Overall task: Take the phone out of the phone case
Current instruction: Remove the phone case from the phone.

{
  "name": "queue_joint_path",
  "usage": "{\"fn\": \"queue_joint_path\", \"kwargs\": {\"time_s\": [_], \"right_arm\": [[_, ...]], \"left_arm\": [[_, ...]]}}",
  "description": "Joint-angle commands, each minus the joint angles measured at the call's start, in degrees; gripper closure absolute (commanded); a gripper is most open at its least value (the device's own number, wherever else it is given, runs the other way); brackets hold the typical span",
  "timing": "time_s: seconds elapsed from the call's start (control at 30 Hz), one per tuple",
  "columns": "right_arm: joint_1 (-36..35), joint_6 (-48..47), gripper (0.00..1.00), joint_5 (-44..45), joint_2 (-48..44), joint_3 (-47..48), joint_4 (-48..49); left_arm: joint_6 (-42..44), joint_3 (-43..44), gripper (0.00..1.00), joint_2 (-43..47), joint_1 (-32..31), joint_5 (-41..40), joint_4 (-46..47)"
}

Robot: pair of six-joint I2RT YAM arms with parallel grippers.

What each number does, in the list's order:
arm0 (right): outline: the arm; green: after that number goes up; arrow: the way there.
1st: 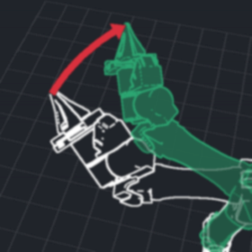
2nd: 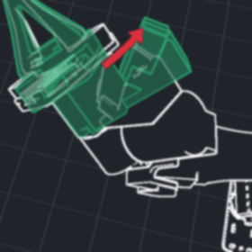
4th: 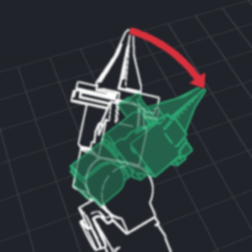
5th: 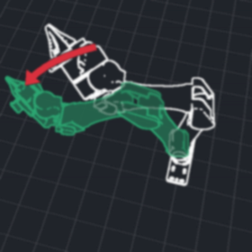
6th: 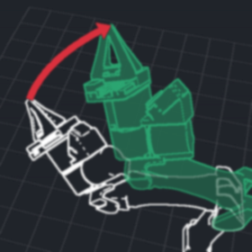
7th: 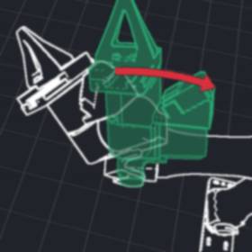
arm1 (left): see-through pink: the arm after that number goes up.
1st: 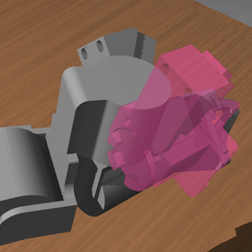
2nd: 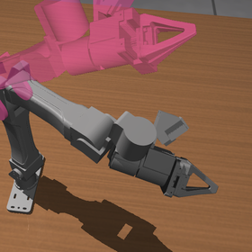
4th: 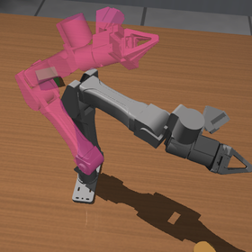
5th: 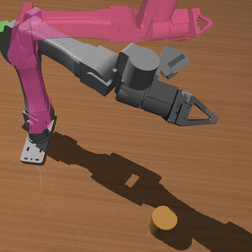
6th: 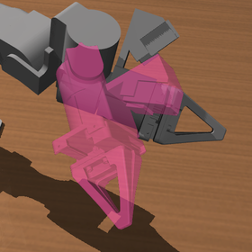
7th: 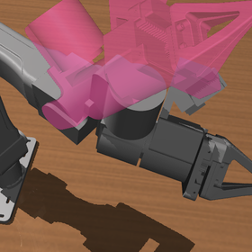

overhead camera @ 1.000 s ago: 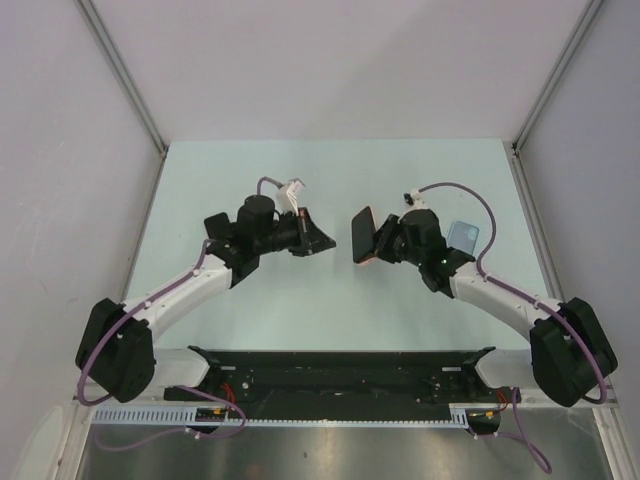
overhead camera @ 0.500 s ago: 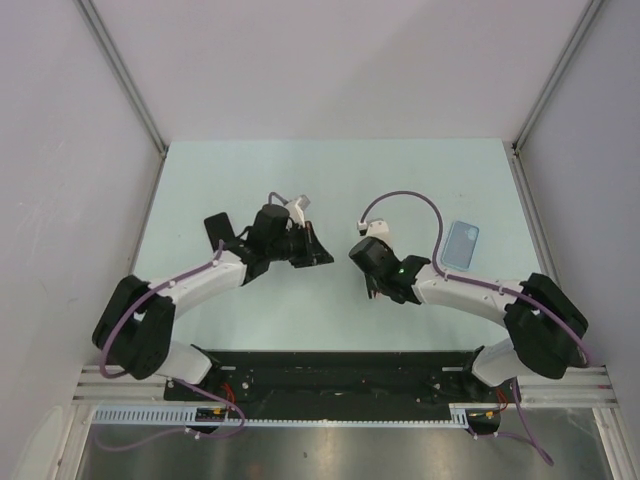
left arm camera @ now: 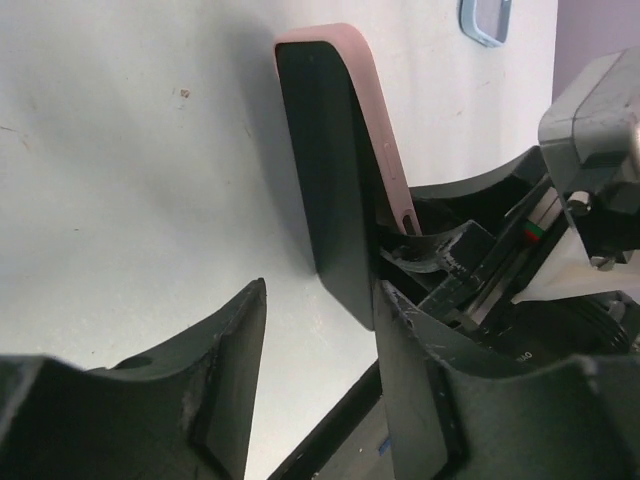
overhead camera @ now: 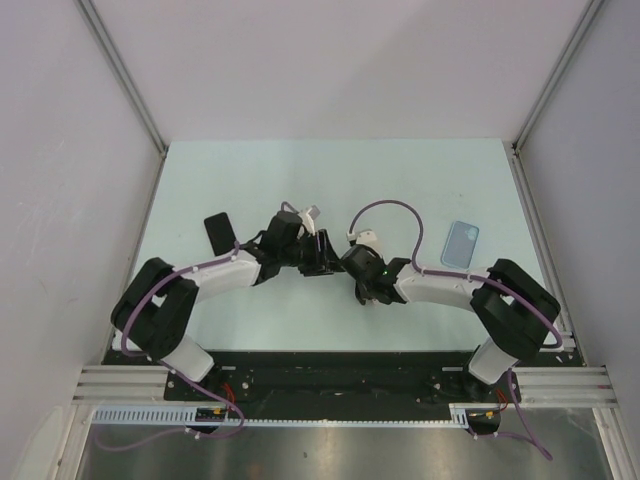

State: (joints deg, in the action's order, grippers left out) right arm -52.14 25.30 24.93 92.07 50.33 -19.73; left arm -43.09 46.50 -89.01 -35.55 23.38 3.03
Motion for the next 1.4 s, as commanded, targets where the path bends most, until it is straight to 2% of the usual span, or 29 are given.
{"fn": "queue_joint_path", "kwargs": {"time_s": [0.0, 0.27, 0.43, 0.87, 0.97, 1.07, 1.2, 1.3, 1.37], "right_arm": [[0.02, 1.86, 0.68, -2.25, 1.88, 1.71, 5.66], [3.79, 4.75, 0.68, -8.84, -0.14, -2.42, 11.2], [5.56, 5.11, 0.64, -12.35, -1.46, -3.83, 12.69], [6.09, 5.9, 0.62, -13.5, -2.33, -4.01, 13.13], [6.17, 5.73, 0.62, -13.59, -2.86, -4.01, 12.96], [6.26, 5.81, 0.62, -14.12, -3.83, -4.01, 12.87], [6.7, 5.73, 0.64, -14.91, -4.8, -4.01, 12.08], [7.66, 5.9, 0.65, -16.22, -5.5, -4.01, 11.03], [7.93, 5.73, 0.66, -16.58, -6.29, -4.01, 10.68]], "left_arm": [[-2.34, -1.58, 0.43, -0.81, -0.49, 2.38, 7.24], [-2.52, -3.52, 0.41, -4.76, -1.71, 6.24, 12.17], [-2.61, -3.96, 0.41, -5.3, -2.33, 6.24, 14.02], [6.52, -2.21, 0.41, -1.78, -7.86, -4.73, 5.51], [8.45, -0.36, 0.45, -2.65, -9.18, -9.66, 1.73], [9.69, 1.31, 0.53, -3.18, -10.33, -14.14, -0.21], [10.22, 2.8, 0.68, -4.5, -11.29, -14.5, 0.75], [10.57, 3.77, 0.74, -5.9, -11.91, -14.58, 1.98], [11.44, 5.87, 0.74, -7.13, -12.17, -16.25, -0.28]]}}
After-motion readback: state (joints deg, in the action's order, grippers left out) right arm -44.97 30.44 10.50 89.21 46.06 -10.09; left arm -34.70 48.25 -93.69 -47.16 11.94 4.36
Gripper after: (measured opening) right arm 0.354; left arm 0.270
